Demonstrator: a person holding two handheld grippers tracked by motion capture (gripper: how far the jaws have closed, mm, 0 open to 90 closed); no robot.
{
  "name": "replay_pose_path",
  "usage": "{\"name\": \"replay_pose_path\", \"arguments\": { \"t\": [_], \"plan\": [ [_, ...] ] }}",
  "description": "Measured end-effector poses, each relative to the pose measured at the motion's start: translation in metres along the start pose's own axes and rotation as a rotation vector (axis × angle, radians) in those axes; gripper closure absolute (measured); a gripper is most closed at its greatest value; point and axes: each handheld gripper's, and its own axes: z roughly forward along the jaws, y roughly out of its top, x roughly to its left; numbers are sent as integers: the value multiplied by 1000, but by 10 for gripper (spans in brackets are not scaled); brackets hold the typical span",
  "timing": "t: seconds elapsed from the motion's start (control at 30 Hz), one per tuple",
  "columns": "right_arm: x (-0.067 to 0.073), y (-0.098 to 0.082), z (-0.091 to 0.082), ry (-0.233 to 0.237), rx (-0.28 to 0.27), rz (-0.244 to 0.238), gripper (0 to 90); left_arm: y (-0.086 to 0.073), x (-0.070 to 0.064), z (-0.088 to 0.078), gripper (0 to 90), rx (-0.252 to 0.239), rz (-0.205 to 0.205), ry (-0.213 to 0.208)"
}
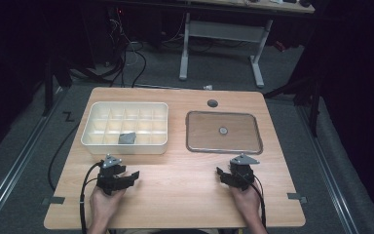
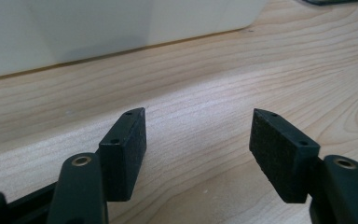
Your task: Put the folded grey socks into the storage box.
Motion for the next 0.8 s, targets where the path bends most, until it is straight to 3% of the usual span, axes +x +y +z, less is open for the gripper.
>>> {"name": "replay_pose_path", "arguments": {
  "t": [0.17, 0.4, 0.8],
  "plan": [
    [0, 0, 0, 0, 0, 0, 378, -3, -2, 4, 362, -8, 30, 41],
    [0, 0, 0, 0, 0, 0, 378, -7, -11, 12, 321, -29, 148, 107],
    [0, 0, 0, 0, 0, 1, 378, -7, -11, 12, 288, -24, 155, 101]
  ]
}}
